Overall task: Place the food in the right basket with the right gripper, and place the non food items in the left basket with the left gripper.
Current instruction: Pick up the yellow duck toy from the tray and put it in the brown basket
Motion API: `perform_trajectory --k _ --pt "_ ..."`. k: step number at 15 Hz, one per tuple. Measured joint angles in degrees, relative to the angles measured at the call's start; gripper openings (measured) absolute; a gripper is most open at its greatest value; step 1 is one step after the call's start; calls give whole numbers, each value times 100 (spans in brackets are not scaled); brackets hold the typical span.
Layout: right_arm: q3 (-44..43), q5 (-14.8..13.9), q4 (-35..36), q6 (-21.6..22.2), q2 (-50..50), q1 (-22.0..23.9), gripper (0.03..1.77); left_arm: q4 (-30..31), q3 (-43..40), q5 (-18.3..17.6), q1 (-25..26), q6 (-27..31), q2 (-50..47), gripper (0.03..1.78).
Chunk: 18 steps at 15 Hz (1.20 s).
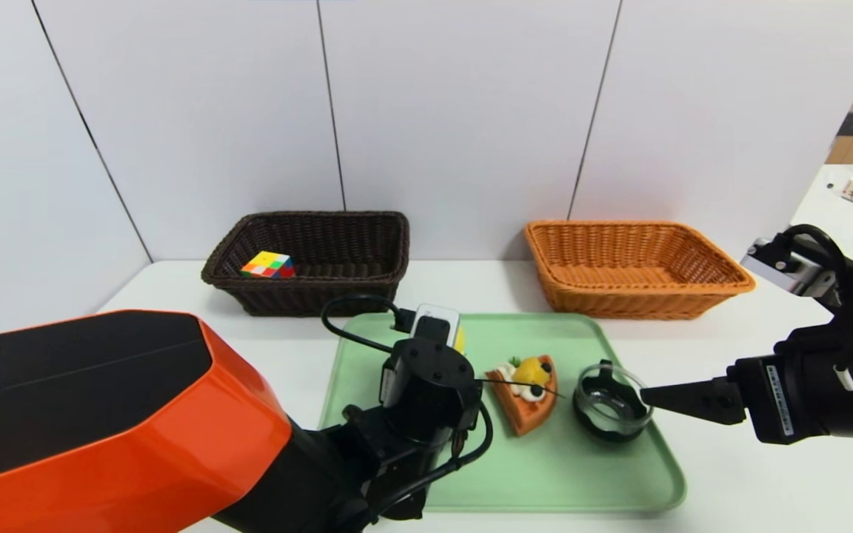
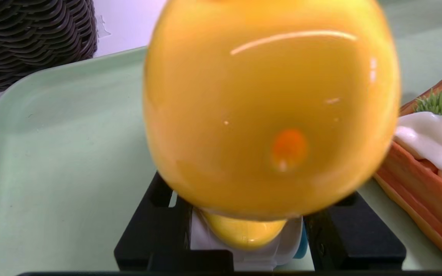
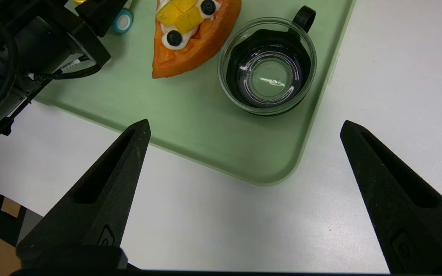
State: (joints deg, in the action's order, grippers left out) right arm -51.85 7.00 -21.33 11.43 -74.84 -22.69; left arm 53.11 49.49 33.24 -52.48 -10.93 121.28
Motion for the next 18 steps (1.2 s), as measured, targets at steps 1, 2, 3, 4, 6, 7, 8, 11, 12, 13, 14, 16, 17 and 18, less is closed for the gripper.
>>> perform_trajectory --k 1,2,3,4,6,7,8,11,12,13,14,16,17,18 --pt "0 0 1 0 4 0 171 -9 -5 -1 0 11 -17 80" --pt "0 -2 1 2 6 0 171 -13 -5 -1 0 49 -37 80" --pt "0 -2 0 0 11 0 171 -15 -10 7 0 83 -69 77" --pt "0 -4 0 0 17 1 171 -30 -16 22 0 123 -130 76" --pt "4 -4 0 6 26 4 171 -140 -22 32 20 258 -343 75" --pt "4 -2 1 11 28 4 171 -224 -13 32 33 355 -496 75" --pt "9 -4 0 9 30 4 171 -286 -2 27 48 422 -616 75" --pt "9 5 0 11 39 4 171 -380 6 27 96 516 -918 75" --pt "9 5 0 11 41 4 171 -452 6 27 98 568 -1046 75" --pt "9 5 0 11 41 1 171 -551 20 24 100 631 -1217 75" --pt "9 2 1 11 43 4 171 -712 50 24 108 691 -1407 75" --pt "6 9 9 11 45 1 171 -1196 238 22 183 747 -1822 75" --pt "4 7 17 11 48 1 171 -1492 411 13 267 755 -2002 75" --pt "4 2 85 11 50 1 171 -1829 634 -1 406 763 -2164 75"
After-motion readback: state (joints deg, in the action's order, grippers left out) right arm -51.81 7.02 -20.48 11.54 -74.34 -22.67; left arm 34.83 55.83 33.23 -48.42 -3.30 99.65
